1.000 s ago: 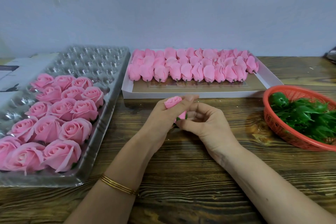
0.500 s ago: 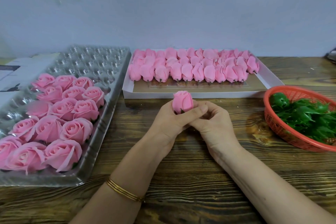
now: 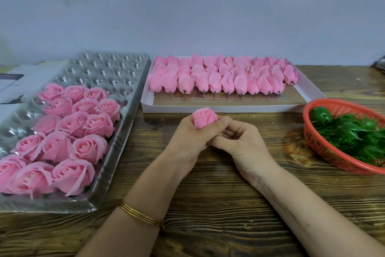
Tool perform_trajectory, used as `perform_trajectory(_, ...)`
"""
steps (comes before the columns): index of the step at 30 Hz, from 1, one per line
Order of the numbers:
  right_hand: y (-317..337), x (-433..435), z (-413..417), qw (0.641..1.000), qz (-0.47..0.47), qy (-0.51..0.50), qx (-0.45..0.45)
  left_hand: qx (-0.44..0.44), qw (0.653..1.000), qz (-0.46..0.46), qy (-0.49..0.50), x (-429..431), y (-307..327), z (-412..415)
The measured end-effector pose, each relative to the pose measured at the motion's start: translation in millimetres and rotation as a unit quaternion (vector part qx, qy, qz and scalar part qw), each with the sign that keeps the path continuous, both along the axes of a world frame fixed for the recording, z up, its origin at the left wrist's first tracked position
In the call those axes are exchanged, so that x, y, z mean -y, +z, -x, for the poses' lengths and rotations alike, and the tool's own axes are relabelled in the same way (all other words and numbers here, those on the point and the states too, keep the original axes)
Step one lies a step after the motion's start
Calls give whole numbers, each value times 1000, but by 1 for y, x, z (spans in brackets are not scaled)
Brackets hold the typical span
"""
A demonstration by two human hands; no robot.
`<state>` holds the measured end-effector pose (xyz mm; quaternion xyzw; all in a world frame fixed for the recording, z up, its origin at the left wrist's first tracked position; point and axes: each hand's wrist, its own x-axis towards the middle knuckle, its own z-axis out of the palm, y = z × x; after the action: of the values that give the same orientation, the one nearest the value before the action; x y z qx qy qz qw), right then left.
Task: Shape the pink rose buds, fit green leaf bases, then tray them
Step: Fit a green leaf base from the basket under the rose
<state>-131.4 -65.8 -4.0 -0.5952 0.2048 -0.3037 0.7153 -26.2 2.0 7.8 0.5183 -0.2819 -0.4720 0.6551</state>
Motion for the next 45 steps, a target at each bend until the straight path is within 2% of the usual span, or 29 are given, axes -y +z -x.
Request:
perform_trajectory(6, 3, 5, 3, 999, -16, 33, -28, 39, 999, -5, 19, -1, 3, 4)
perform_trajectory(12, 13, 10, 4, 996, -30, -71, -39, 151, 987, -18, 57, -1, 1, 3)
perform_trajectory(16, 21, 9, 2, 996, -11, -91, 10, 194, 981, -9, 6, -2, 0, 5)
perform_trajectory(24, 35, 3, -1, 1000, -3, 17, 26, 213, 976, 0, -47, 0, -1, 8)
perform_trajectory(31, 35, 0, -3, 999, 28, 46, -7, 180, 981, 38, -55, 0, 0, 9)
perform_trajectory(41, 25, 12, -7, 992, 19, 121, -36, 193, 980, 15, -54, 4, -8, 3)
perform_trajectory(45, 23, 18, -9, 988, 29, 147, -26, 171, 984, 12, -48, 5, -9, 1)
